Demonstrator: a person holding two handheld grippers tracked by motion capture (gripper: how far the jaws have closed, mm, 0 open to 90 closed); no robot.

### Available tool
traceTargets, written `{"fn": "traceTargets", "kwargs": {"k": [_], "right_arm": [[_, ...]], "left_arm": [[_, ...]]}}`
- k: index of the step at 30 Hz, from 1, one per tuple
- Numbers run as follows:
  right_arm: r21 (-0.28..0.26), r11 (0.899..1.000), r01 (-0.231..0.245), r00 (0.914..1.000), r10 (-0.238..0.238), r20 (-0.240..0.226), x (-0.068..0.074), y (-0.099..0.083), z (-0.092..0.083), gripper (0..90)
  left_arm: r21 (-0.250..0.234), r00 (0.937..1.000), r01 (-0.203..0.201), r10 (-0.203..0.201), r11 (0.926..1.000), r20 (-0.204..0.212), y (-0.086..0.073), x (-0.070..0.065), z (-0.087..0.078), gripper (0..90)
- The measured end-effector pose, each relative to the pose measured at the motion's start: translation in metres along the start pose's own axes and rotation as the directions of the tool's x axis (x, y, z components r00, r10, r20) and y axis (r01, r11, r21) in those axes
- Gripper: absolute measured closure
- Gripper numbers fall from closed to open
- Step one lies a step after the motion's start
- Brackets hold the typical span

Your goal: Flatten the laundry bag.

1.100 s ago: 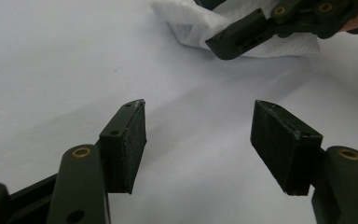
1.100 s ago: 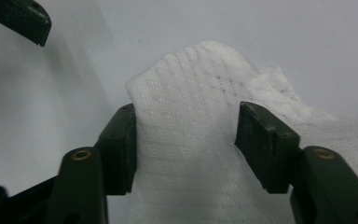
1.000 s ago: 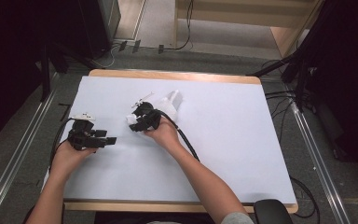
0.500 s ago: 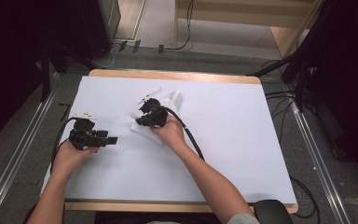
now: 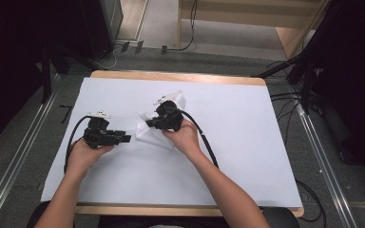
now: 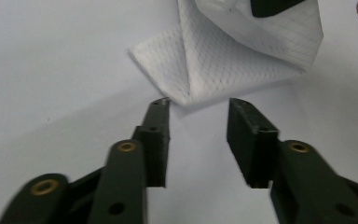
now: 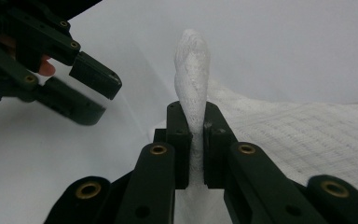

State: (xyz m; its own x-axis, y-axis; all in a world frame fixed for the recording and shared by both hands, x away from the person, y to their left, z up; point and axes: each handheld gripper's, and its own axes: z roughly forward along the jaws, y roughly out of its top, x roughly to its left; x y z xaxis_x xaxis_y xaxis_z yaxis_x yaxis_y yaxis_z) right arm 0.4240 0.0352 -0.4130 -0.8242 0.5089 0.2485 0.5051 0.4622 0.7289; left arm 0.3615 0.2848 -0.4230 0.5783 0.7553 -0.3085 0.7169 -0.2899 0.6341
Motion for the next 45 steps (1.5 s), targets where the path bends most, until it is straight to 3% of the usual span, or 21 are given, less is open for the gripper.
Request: {"fn": "traceTargets", "kwargs": {"k": [3, 5, 10, 15, 18, 22, 28, 32, 45], "right_arm": [[-0.001, 1.000, 0.008, 0.9999, -0.008, 0.006, 0.002, -0.003, -0.005, 85.1], [-0.004, 1.000, -0.005, 1.0000, 0.005, 0.004, 0.002, -0.005, -0.008, 84.5], [-0.008, 1.000, -0.009, 0.9994, 0.009, 0.032, 0.002, -0.010, -0.011, 84.7], [-0.008, 1.000, -0.016, 0.9992, 0.016, 0.038, 0.002, -0.013, -0.012, 84.8], [-0.017, 1.000, -0.018, 0.9991, 0.019, 0.039, 0.001, -0.014, -0.012, 84.8], [-0.016, 0.999, -0.034, 0.9986, 0.035, 0.039, 0.000, -0.016, -0.012, 84.7], [-0.021, 0.999, -0.040, 0.9977, 0.041, 0.055, -0.002, -0.020, -0.016, 84.7], [-0.036, 0.998, -0.054, 0.9964, 0.056, 0.064, -0.005, -0.027, -0.026, 84.8], [-0.043, 0.996, -0.079, 0.9890, 0.084, 0.122, -0.018, -0.054, -0.067, 85.6]], "left_arm": [[-0.021, 1.0000, -0.004, 0.004, 0.9998, -0.007, 0.007, -0.005, 0.000, 81.6], [-0.026, 0.9996, -0.009, 0.009, 0.9996, 0.028, 0.011, -0.006, 0.002, 90.0], [-0.019, 0.9988, -0.026, 0.027, 0.9995, 0.040, 0.014, -0.006, 0.012, 90.0], [-0.033, 0.9964, -0.081, 0.082, 0.9961, 0.022, 0.017, -0.008, 0.021, 90.0], [-0.026, 0.9963, -0.077, 0.078, 0.9967, 0.038, 0.018, -0.008, 0.029, 90.0], [0.022, 0.9947, -0.094, 0.093, 0.9953, 0.043, 0.019, -0.010, 0.043, 90.0], [0.116, 0.9923, -0.124, 0.123, 0.9854, 0.020, 0.016, -0.011, 0.062, 90.0], [0.104, 0.9933, -0.115, 0.112, 0.9880, 0.027, 0.016, -0.011, 0.064, 89.4], [0.099, 0.9912, -0.132, 0.130, 0.9863, 0.027, 0.014, -0.011, 0.064, 88.9]]}}
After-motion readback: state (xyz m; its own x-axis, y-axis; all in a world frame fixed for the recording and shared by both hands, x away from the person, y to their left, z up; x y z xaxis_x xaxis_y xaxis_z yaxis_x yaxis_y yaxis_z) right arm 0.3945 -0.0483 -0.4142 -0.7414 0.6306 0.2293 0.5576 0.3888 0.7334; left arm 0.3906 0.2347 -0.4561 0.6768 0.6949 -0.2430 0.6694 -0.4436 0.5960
